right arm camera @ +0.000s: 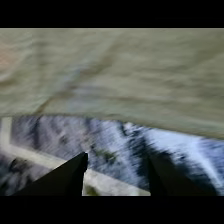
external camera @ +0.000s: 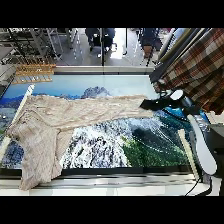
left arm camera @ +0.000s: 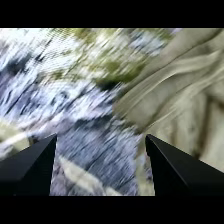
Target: Fold the clothes and pants, and hang the long-sleeved shirts on hangers.
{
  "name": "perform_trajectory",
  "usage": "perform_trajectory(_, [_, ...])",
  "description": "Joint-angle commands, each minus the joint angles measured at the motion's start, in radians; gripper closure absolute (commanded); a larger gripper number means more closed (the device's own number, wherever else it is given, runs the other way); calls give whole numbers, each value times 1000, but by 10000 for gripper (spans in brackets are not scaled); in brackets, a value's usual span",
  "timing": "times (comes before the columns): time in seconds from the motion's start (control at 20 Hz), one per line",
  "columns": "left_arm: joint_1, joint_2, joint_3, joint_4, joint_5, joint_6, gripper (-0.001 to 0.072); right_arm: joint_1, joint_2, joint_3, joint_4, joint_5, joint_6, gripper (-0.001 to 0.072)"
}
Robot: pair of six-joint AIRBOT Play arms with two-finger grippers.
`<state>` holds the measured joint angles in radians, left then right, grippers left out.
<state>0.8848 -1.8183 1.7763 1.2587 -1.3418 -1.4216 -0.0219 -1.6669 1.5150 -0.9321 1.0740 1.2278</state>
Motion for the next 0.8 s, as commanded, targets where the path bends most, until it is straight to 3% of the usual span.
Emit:
perform_trajectory(0.0, [38, 2, -98, -94, -47, 30, 132, 161, 45, -122, 243, 140, -85, 290])
perform_trajectory(0.15, [23, -12, -170, -217, 61, 43, 132, 401, 26, -168, 264, -53, 47, 290])
perform_trajectory(0.35, [-13, -82, -174, -252, 97, 41, 132, 658, -98, -140, 268, -317, 202, 284])
perform_trajectory(0.65, [-18, -162, -174, -493, 150, 42, 145, 816, -412, 222, 282, -349, 319, 283])
perform_trajectory(0.75, [-18, -174, -174, -543, 156, 53, 387, 829, -507, 357, 274, -309, 382, 283])
